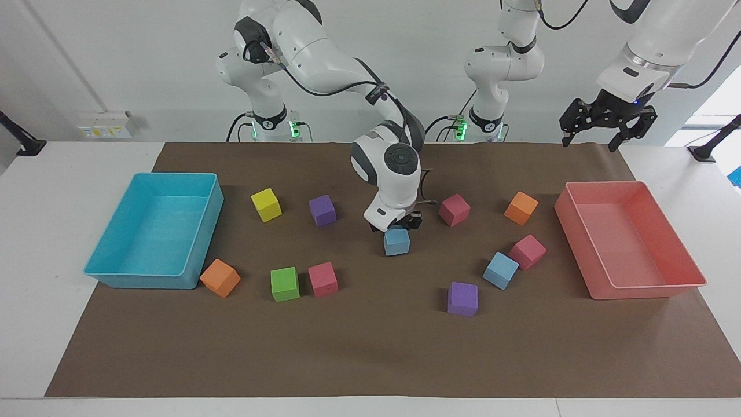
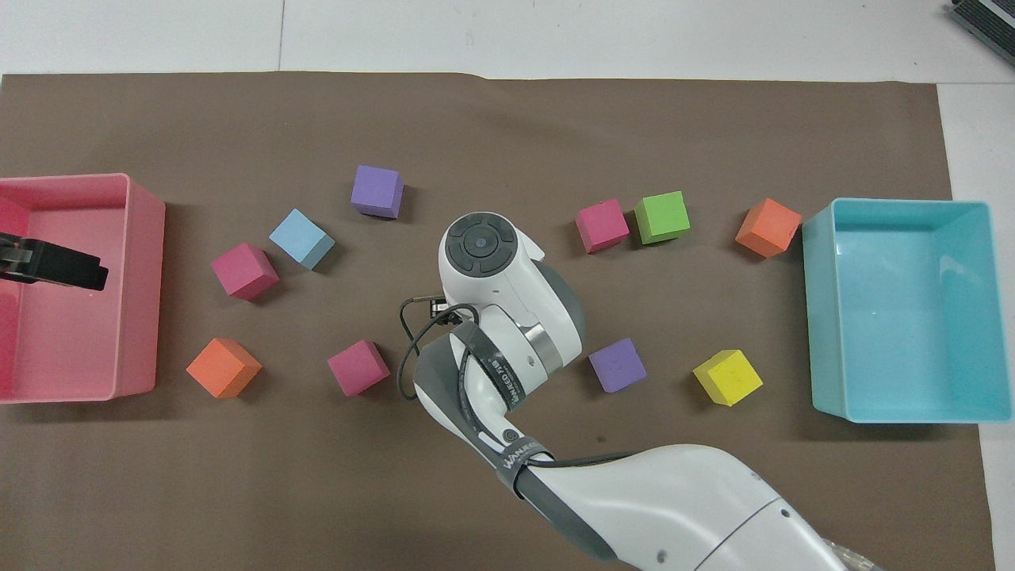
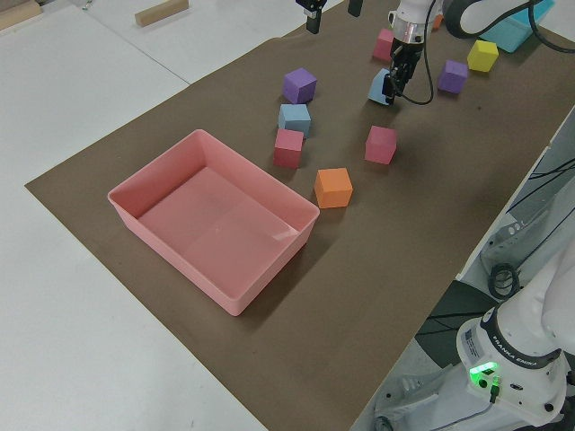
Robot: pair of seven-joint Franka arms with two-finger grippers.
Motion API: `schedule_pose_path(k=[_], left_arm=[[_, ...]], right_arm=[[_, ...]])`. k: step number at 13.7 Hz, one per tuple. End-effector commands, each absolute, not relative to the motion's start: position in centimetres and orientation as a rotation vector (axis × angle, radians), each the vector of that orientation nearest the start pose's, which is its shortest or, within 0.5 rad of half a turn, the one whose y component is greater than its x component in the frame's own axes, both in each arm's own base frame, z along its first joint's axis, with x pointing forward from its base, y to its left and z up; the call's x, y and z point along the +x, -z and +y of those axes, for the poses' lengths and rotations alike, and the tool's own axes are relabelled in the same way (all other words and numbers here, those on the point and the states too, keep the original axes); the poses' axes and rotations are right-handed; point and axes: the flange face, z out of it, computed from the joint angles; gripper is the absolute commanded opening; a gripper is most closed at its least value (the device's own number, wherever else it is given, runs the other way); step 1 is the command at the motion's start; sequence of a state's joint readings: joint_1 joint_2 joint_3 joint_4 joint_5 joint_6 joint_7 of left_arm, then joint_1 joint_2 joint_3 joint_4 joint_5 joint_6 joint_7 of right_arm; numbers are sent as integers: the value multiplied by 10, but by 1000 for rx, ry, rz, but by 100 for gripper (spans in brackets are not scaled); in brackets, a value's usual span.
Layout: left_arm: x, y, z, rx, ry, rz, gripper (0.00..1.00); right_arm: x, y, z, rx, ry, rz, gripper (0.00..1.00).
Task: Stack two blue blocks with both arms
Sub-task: 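Carry the light-blue cube to the table center and release it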
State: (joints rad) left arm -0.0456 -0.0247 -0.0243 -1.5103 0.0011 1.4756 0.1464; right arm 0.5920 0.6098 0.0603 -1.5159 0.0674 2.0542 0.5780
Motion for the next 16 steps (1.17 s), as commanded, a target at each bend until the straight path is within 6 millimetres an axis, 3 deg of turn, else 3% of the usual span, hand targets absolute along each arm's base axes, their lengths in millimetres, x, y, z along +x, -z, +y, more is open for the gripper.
schedule_pose_path(k=[1, 7, 8, 9, 12, 16], left_arm=[[531, -662, -33, -3119, -20, 331, 100], [530, -662, -38, -3117, -24, 355, 100], [530, -661, -38, -3117, -27, 355, 100], [530, -661, -38, -3117, -22, 352, 100], [531, -659, -40, -3117, -22, 350, 100], [531, -659, -40, -3117, -22, 345, 100]], right_arm=[[550, -298, 414, -3082, -194, -34, 0], [540, -291, 406, -3094, -217, -37, 0], [541, -291, 406, -3095, -217, -30, 55], [541, -292, 406, -3096, -217, -23, 100], [548, -308, 407, -3088, -167, -29, 100], [558, -371, 390, -3038, -56, 48, 100]])
